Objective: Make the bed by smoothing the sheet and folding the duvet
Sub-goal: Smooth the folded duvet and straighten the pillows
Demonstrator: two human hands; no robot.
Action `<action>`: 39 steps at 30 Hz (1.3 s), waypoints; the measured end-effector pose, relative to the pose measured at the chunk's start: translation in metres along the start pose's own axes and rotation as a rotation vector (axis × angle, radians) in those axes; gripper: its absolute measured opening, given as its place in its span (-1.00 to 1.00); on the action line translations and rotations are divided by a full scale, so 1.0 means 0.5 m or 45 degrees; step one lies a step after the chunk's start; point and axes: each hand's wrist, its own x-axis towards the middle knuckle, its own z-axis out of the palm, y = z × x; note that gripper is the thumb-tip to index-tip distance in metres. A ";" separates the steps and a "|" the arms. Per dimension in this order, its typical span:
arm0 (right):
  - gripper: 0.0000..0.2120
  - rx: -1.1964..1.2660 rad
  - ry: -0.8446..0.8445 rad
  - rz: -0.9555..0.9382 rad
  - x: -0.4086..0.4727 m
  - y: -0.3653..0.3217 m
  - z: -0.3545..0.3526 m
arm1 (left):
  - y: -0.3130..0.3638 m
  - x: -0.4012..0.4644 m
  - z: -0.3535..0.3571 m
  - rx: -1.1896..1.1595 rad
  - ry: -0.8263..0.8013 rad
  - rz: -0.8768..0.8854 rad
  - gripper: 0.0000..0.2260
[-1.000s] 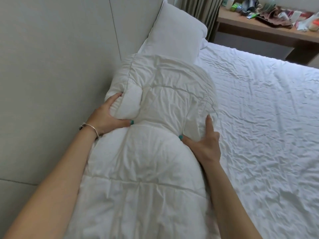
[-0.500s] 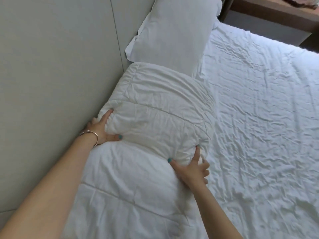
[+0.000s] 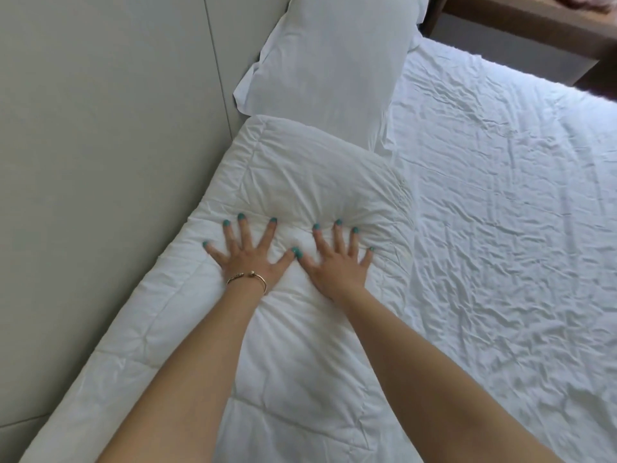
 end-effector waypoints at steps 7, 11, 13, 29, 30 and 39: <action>-0.28 0.024 -0.143 -0.043 0.000 0.003 -0.042 | -0.001 -0.004 -0.007 0.010 -0.017 -0.016 -0.26; -0.29 -0.010 -0.181 -0.054 -0.006 0.007 -0.065 | 0.000 0.000 -0.020 0.004 -0.092 -0.014 -0.24; -0.29 -0.020 -0.196 -0.056 -0.011 0.008 -0.072 | 0.001 0.001 -0.035 0.007 -0.141 -0.019 -0.21; -0.46 0.323 -0.282 -0.150 -0.008 0.072 -0.164 | 0.110 -0.087 -0.078 -0.277 -0.204 -0.212 -0.39; -0.45 0.360 -0.277 -0.136 0.007 0.073 -0.181 | 0.118 -0.077 -0.090 -0.367 -0.178 -0.252 -0.44; -0.44 0.356 -0.145 -0.201 0.318 0.070 -0.367 | 0.252 0.168 -0.227 -0.537 0.017 -0.208 -0.54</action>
